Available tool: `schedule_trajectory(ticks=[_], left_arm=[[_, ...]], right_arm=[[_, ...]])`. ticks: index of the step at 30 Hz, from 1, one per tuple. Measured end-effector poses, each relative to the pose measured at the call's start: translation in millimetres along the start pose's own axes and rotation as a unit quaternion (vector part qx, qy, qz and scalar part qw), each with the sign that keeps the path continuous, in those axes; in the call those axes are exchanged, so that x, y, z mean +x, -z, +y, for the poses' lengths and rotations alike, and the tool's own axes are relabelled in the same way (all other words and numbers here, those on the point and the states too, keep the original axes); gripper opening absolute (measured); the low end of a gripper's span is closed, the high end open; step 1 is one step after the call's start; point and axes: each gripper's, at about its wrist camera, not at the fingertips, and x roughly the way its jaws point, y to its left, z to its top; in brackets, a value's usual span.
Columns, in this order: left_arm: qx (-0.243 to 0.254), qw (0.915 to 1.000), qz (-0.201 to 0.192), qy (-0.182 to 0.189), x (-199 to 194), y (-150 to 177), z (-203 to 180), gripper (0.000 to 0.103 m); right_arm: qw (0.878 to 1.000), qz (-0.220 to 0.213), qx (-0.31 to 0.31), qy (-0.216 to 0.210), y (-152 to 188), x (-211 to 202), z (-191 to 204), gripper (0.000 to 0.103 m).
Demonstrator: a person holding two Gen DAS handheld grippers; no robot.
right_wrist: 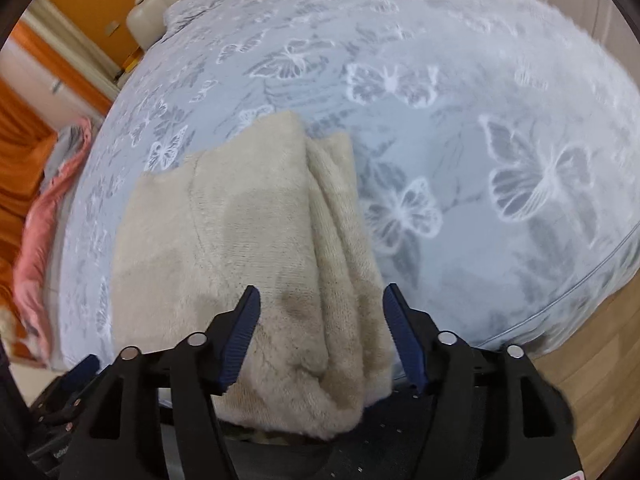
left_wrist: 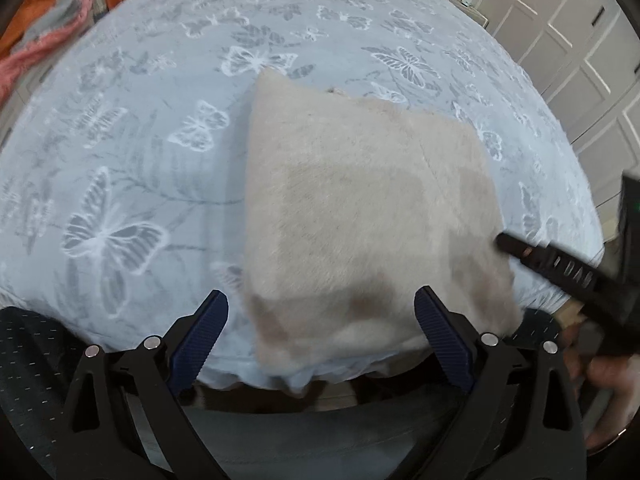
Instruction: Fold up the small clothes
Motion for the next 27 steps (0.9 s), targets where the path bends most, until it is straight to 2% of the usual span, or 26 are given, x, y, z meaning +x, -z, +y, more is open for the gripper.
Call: schedule_trajectory(ticks=[5,8,10,13,15,17,18,19,22,27], left_arm=[[-0.063,0.9973,0.025,0.028,35,-22,18,0.093],[-0.105,0.9922,0.044,0.051,61,-27,37,0.097],[-0.121,0.9879,0.056,0.080,77,-26,46,0.098],[-0.151,0.9790,0.064,0.122,92,-22,55,0.098],[-0.157,0.9769,0.066,0.130,92,-24,54,0.098],[-0.137,0.9804,0.066,0.125,83,-27,45,0.081],[-0.129,0.9821,0.064,0.121,78,-28,41,0.076],[-0.106,0.9860,0.059,0.114,67,-30,32,0.067],[-0.040,0.9942,0.038,0.092,37,-31,10,0.055],[0.010,0.9965,0.035,0.075,9,-24,-11,0.053]], right_arm=[[1.000,0.026,0.008,-0.009,0,24,4,0.073],[0.999,0.031,0.015,-0.019,1,35,1,0.077],[0.998,0.038,0.028,-0.035,-1,42,-2,0.084],[0.996,0.053,0.047,-0.057,-4,54,-7,0.090],[0.995,0.059,0.048,-0.064,-6,58,-7,0.090],[0.996,0.061,0.036,-0.062,-8,56,-3,0.083],[0.995,0.062,0.031,-0.066,-8,54,0,0.070],[0.995,0.061,0.028,-0.069,-10,50,3,0.056],[0.996,0.051,0.026,-0.070,-12,32,8,0.032],[0.996,0.015,0.032,-0.081,3,-10,10,0.026]])
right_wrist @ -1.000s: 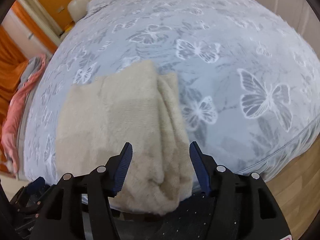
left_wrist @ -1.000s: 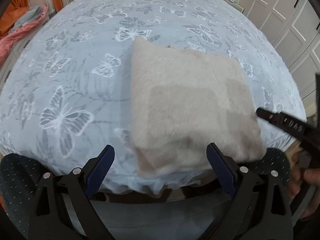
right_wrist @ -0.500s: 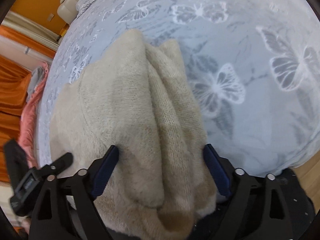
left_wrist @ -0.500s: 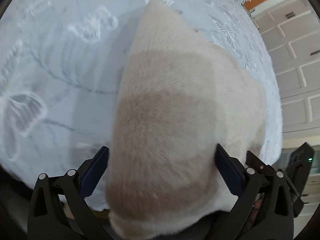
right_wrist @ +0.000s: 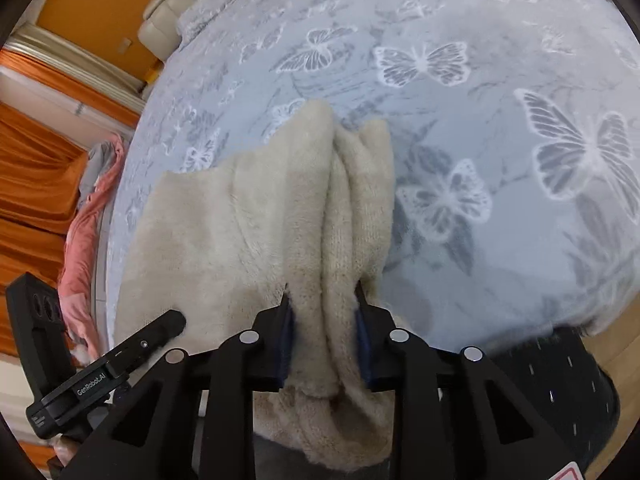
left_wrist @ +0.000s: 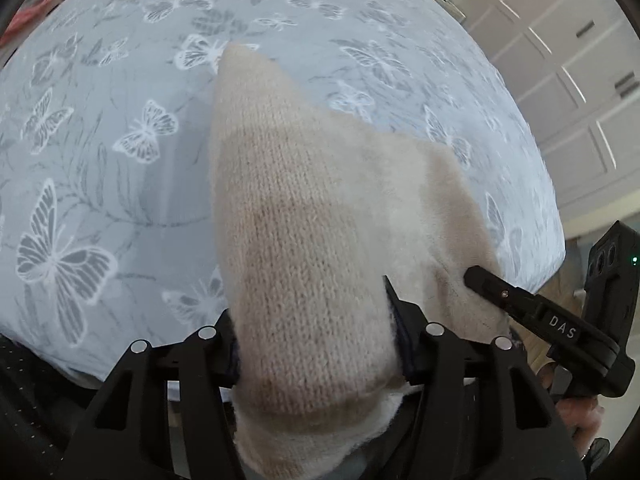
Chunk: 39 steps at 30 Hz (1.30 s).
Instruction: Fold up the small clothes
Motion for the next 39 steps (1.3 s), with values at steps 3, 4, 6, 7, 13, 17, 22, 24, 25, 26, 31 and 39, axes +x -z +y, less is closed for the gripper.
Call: schedule_trajectory(ticks=[3,4,6,7,13,17,22,24,25,26,31,39], left_arm=[[0.009,0.9999,0.006,-0.007,1,4,-2,0.053],[0.013,0.9998,0.006,-0.011,3,6,-3,0.053],[0.013,0.9998,0.006,-0.013,3,10,-2,0.053],[0.011,0.9999,0.004,-0.012,2,11,-1,0.053],[-0.014,0.9994,0.012,-0.031,3,15,12,0.063],[-0.018,0.9986,0.002,-0.050,-4,27,31,0.065],[-0.025,0.9985,-0.030,-0.039,-24,45,44,0.076],[-0.031,0.9981,-0.035,-0.039,-29,49,47,0.076],[-0.035,0.9980,-0.037,-0.037,-32,50,48,0.076],[-0.038,0.9979,-0.038,-0.037,-35,52,49,0.077],[-0.045,0.9971,-0.050,-0.037,-49,61,55,0.080],[-0.109,0.9835,-0.136,-0.050,-114,78,102,0.080]], right_arm=[[1.000,-0.003,-0.005,0.015,15,-7,0,0.024],[1.000,-0.004,-0.006,0.017,18,-7,-1,0.023],[1.000,-0.005,-0.005,0.017,22,-7,-1,0.022],[1.000,-0.007,-0.010,0.020,21,-8,1,0.022],[0.995,-0.005,-0.067,0.073,15,-8,18,0.029],[0.997,-0.022,-0.034,0.069,23,-23,1,0.031],[0.999,-0.008,-0.027,0.021,43,-32,-7,0.051],[0.998,0.005,-0.047,0.039,47,-22,-1,0.055],[0.996,0.010,-0.061,0.062,48,-14,2,0.057],[0.994,0.013,-0.070,0.083,49,-9,4,0.057],[0.991,0.042,-0.078,0.100,51,13,4,0.057],[0.986,-0.005,-0.166,0.033,50,-25,99,0.022]])
